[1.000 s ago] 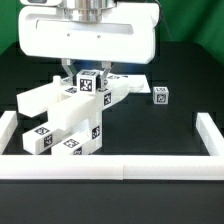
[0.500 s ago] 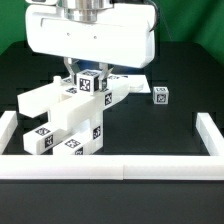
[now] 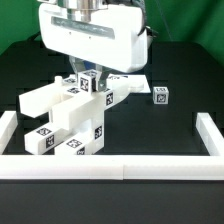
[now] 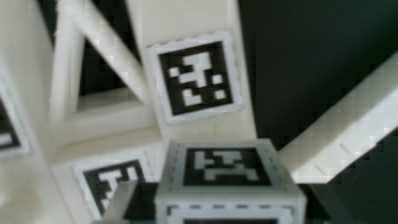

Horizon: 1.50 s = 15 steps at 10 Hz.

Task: Assemble chair

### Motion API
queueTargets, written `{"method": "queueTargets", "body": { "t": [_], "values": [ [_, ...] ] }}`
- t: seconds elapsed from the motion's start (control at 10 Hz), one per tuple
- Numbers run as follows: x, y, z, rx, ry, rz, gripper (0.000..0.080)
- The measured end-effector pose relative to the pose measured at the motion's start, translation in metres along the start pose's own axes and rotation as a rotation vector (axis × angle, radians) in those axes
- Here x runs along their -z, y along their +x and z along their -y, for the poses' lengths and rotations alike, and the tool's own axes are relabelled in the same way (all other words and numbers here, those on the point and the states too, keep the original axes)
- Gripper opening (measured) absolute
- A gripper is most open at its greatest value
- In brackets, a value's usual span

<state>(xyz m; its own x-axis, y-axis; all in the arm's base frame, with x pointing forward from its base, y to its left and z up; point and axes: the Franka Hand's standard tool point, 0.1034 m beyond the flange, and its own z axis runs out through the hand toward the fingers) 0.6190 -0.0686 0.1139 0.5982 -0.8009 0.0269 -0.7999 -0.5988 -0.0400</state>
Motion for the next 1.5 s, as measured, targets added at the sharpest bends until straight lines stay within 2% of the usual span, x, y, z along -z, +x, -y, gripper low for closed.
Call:
{"method": "queueTargets", "body": {
  "t": [1.5],
  "values": [
    [-0.001, -0.012, 0.012, -0.880, 0.030, 0.057, 0.0271]
  ]
}}
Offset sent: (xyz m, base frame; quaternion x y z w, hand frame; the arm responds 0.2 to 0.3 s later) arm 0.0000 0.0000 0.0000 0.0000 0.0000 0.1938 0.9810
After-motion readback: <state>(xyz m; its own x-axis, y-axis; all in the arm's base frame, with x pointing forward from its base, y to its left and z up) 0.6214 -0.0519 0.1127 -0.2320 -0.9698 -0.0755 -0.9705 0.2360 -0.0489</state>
